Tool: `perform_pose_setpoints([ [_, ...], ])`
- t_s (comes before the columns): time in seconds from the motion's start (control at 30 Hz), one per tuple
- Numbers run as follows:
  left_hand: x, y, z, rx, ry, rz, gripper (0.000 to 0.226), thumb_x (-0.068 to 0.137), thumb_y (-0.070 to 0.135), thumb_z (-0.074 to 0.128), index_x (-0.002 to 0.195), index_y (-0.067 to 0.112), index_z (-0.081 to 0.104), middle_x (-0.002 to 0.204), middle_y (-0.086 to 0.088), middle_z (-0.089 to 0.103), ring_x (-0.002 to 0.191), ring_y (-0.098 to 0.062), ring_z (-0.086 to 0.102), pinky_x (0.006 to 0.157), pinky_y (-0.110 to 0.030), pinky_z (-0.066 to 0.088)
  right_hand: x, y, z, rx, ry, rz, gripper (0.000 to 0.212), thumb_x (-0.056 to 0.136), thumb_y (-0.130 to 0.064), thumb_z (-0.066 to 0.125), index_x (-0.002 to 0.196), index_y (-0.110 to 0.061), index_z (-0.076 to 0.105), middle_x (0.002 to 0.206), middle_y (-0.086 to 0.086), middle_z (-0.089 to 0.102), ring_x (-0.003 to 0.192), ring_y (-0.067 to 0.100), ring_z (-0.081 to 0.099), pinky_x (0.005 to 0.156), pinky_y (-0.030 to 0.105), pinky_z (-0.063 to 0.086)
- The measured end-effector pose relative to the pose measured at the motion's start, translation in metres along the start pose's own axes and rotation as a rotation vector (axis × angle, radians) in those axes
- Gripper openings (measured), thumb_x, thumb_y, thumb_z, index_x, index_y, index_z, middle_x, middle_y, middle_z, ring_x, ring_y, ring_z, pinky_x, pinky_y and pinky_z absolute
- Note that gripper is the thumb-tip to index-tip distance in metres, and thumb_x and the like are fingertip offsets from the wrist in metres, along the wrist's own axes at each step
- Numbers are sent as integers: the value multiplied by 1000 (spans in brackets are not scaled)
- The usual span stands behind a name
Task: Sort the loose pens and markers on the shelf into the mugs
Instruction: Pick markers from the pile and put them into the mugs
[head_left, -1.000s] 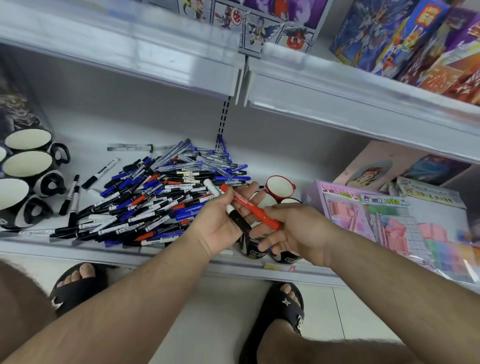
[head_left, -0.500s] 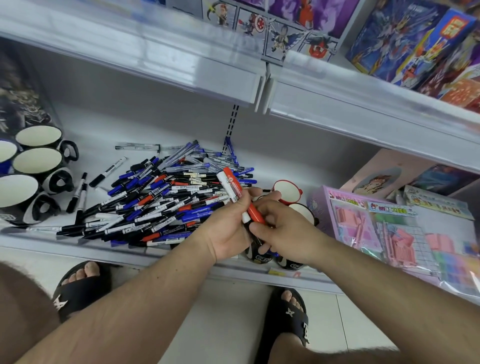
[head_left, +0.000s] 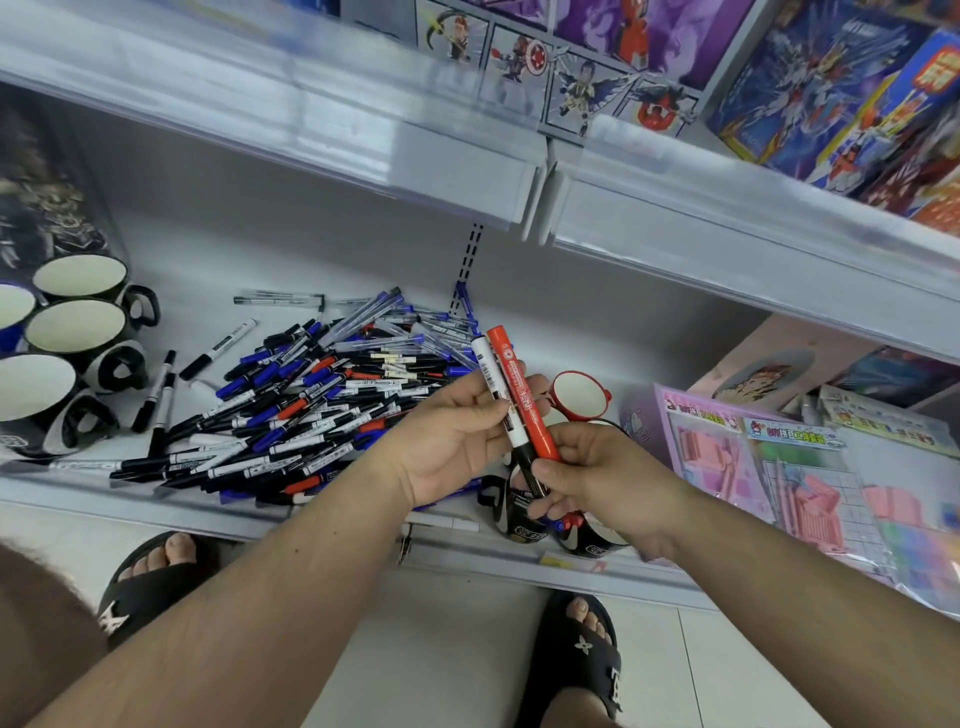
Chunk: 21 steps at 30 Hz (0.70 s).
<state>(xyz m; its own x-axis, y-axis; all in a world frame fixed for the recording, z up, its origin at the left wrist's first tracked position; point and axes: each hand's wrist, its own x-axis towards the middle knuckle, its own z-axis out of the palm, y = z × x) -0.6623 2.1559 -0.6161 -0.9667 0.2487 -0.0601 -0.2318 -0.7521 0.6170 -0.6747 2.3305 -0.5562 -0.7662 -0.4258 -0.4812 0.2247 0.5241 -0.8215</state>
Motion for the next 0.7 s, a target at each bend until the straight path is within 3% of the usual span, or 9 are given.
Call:
perform_pose_setpoints([
  [0.23, 3, 10, 13, 227, 88, 48, 25, 78, 7, 65, 102, 8, 66, 107, -9, 73, 96, -22, 70, 76, -32, 59, 0, 0, -9, 308, -85, 127, 15, 93, -4, 55, 105, -7, 64, 92, 17, 70, 65, 22, 66, 65, 29, 50],
  [0.33, 5, 10, 18, 294, 150, 72, 14, 85, 3, 64, 98, 8, 66, 95, -4, 75, 85, -17, 71, 68, -28, 58, 0, -3, -11, 393, -105, 145, 19, 92, -8, 53, 108, -4, 62, 92, 20, 70, 62, 23, 63, 64, 31, 47],
  [0.47, 7, 5, 17, 321, 216, 80, 10, 88, 3, 63, 93, 10, 69, 91, -6, 75, 82, -18, 71, 70, -28, 58, -1, -5, -12, 416, -180, 165, 32, 87, -23, 52, 111, -5, 61, 94, 20, 71, 59, 22, 60, 61, 31, 45],
  [0.53, 8, 2, 16, 310, 249, 75, 9, 88, 3, 65, 92, 10, 69, 92, -8, 74, 80, -19, 70, 70, -27, 58, -2, -5, -13, 426, -187, 173, 30, 94, -27, 48, 110, -7, 62, 95, 20, 71, 57, 22, 59, 59, 31, 44],
  [0.7, 13, -8, 14, 305, 380, -1, 10, 89, 11, 68, 98, 8, 66, 95, -10, 72, 78, -17, 69, 61, -24, 55, 4, 4, -8, -33, 93, 29, 12, 100, -11, 49, 101, -9, 61, 76, 5, 66, 53, 16, 53, 52, 27, 42],
])
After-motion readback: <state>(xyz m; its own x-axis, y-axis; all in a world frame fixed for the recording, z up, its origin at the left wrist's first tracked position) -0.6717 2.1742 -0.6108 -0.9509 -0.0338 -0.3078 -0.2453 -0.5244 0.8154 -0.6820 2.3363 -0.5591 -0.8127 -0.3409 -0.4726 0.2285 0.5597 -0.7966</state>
